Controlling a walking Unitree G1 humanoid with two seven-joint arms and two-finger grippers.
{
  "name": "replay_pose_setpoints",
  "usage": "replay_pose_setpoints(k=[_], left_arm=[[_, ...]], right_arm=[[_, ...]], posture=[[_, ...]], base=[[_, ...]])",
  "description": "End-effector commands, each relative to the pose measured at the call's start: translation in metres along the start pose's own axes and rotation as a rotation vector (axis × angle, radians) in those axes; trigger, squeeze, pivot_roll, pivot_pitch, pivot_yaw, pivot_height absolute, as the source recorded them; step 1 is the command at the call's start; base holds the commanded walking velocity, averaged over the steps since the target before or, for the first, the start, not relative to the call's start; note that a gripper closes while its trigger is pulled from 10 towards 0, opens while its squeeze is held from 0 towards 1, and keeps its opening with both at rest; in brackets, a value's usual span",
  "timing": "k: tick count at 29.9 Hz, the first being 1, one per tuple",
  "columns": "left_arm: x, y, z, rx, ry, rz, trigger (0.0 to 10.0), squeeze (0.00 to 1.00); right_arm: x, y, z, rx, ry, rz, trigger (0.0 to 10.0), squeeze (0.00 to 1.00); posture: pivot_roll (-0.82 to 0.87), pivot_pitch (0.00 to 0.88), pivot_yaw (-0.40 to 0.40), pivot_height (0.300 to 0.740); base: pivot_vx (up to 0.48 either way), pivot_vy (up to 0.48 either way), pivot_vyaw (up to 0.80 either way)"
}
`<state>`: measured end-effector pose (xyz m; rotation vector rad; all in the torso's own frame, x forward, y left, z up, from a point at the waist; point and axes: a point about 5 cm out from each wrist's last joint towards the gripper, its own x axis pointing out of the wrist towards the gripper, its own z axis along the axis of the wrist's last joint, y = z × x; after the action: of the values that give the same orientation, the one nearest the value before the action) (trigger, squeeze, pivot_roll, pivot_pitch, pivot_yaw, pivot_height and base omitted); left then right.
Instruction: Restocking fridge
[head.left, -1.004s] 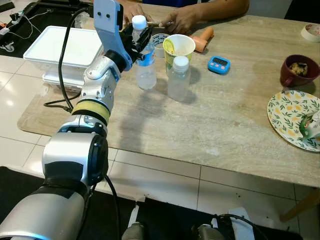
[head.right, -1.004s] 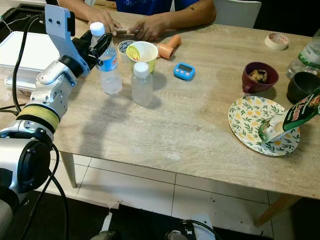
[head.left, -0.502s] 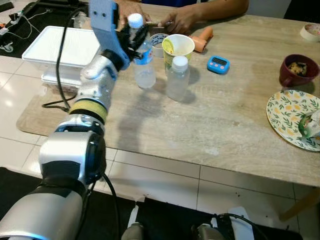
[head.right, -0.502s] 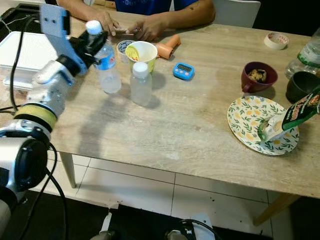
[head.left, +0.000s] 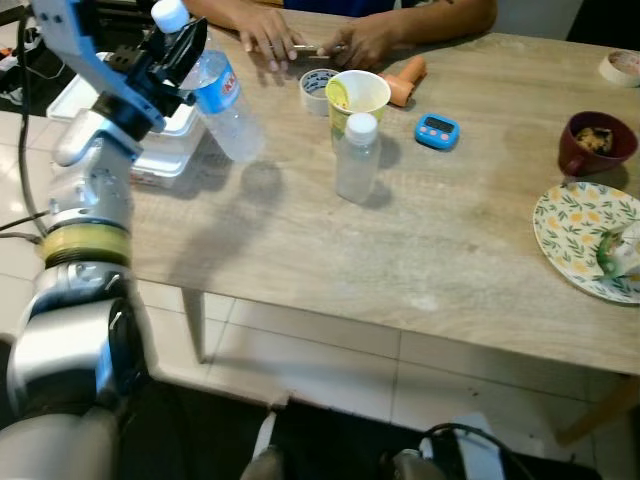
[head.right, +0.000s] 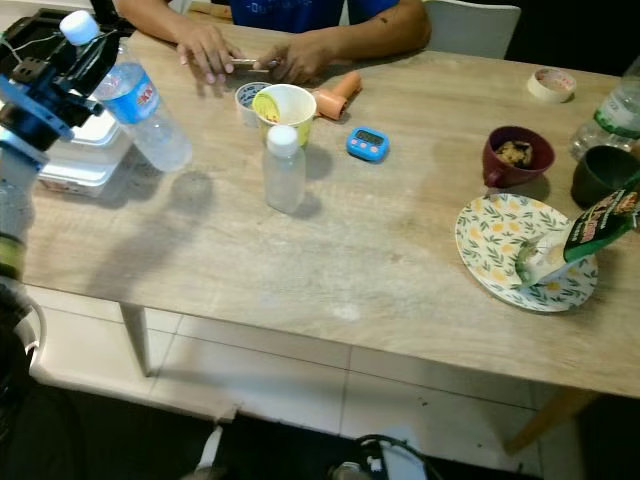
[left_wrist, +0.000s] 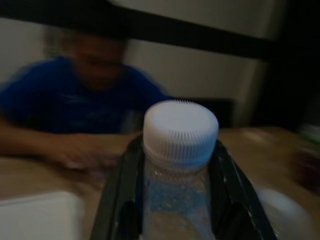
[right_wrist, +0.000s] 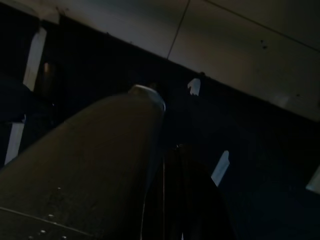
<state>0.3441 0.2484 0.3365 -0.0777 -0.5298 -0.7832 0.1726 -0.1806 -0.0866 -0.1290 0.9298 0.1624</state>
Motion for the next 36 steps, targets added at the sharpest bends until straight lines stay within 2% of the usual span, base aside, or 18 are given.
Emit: replay_pose_setpoints(k=[1,4,7,10,12,13,15,18,21,24,25,26,29,31,32,33,34,36], left_arm=[[-0.004,-0.01,0.018,0.042,-0.006,-0.106,10.0,0.0],[-0.019,-0.022,0.015,0.035,0.046,-0.205,10.0,0.0],[-0.023,-0.029,0.015,0.014,0.058,-0.259,10.0,0.0],[-0.034,-0.056,0.011,-0.069,0.115,-0.428,10.0,0.0],[-0.034,-0.056,0.011,-0.069,0.115,-0.428,10.0,0.0],[-0.038,-0.065,0.008,-0.096,0.143,-0.468,10.0,0.0],[-0.046,-0.089,-0.009,-0.181,0.222,-0.572,10.0,0.0],[-0.049,-0.101,-0.018,-0.229,0.255,-0.618,10.0,0.0],[-0.062,-0.128,-0.05,-0.355,0.362,-0.689,10.0,0.0],[-0.067,-0.134,-0.061,-0.389,0.397,-0.698,10.0,0.0],[-0.082,-0.141,-0.084,-0.435,0.486,-0.676,10.0,0.0],[-0.088,-0.144,-0.093,-0.454,0.522,-0.664,10.0,0.0],[-0.095,-0.146,-0.105,-0.477,0.567,-0.64,10.0,0.0],[-0.112,-0.152,-0.129,-0.515,0.669,-0.587,10.0,0.0],[-0.112,-0.152,-0.129,-0.515,0.669,-0.587,10.0,0.0],[-0.133,-0.159,-0.16,-0.512,0.801,-0.52,10.0,0.0],[-0.133,-0.159,-0.16,-0.512,0.801,-0.52,10.0,0.0],[-0.15,-0.164,-0.182,-0.512,0.896,-0.473,10.0,0.0]], right_arm=[[-0.004,0.021,-0.028,0.0,0.11,0.07,10.0,0.0],[-0.003,0.021,-0.025,-0.014,0.113,0.076,10.0,0.0],[-0.003,0.021,-0.024,-0.018,0.113,0.077,10.0,0.0],[-0.002,0.021,-0.022,-0.026,0.111,0.078,10.0,0.0],[-0.002,0.021,-0.022,-0.026,0.111,0.078,10.0,0.0],[-0.002,0.021,-0.021,-0.026,0.112,0.077,10.0,0.0],[-0.001,0.02,-0.021,-0.024,0.112,0.072,10.0,0.0],[-0.001,0.019,-0.02,-0.024,0.112,0.07,10.0,0.0],[-0.001,0.018,-0.019,-0.03,0.112,0.067,10.0,0.0],[-0.001,0.018,-0.018,-0.033,0.112,0.067,10.0,0.0],[-0.001,0.017,-0.018,-0.04,0.113,0.065,10.0,0.0],[-0.001,0.017,-0.017,-0.043,0.113,0.064,10.0,0.0],[0.0,0.016,-0.017,-0.043,0.113,0.063,10.0,0.0],[0.0,0.016,-0.017,-0.045,0.113,0.061,10.0,0.0],[0.0,0.016,-0.017,-0.045,0.113,0.061,10.0,0.0],[0.0,0.015,-0.016,-0.05,0.112,0.059,10.0,0.0],[0.0,0.015,-0.016,-0.05,0.112,0.059,10.0,0.0],[0.0,0.015,-0.016,-0.052,0.111,0.058,10.0,0.0]], posture=[[-0.03,0.174,0.039,0.74],[-0.02,0.156,0.034,0.74],[-0.01,0.15,0.034,0.74],[-0.01,0.144,0.036,0.74],[-0.01,0.144,0.036,0.74],[-0.01,0.143,0.036,0.74],[-0.01,0.141,0.035,0.74],[-0.01,0.138,0.032,0.74],[0.0,0.135,0.029,0.74],[0.0,0.135,0.029,0.74],[-0.01,0.132,0.026,0.74],[-0.01,0.132,0.025,0.74],[-0.01,0.133,0.025,0.74],[-0.01,0.131,0.022,0.74],[-0.01,0.131,0.022,0.74],[0.0,0.13,0.019,0.74],[0.0,0.13,0.019,0.74],[0.0,0.13,0.018,0.74]], base=[[0.0,0.0,0.0],[0.0,0.0,0.0],[0.0,0.0,0.0],[0.0,0.0,0.0],[0.0,0.0,0.0],[0.0,0.0,0.0],[0.0,0.0,0.0],[0.0,0.0,0.0],[0.0,0.0,0.0],[0.0,0.0,0.0],[0.0,0.0,0.0],[0.0,0.0,0.0],[0.0,0.0,0.0],[0.0,0.0,0.0],[0.0,0.0,0.0],[0.0,0.0,0.0],[0.0,0.0,0.0],[0.0,0.0,0.0]])
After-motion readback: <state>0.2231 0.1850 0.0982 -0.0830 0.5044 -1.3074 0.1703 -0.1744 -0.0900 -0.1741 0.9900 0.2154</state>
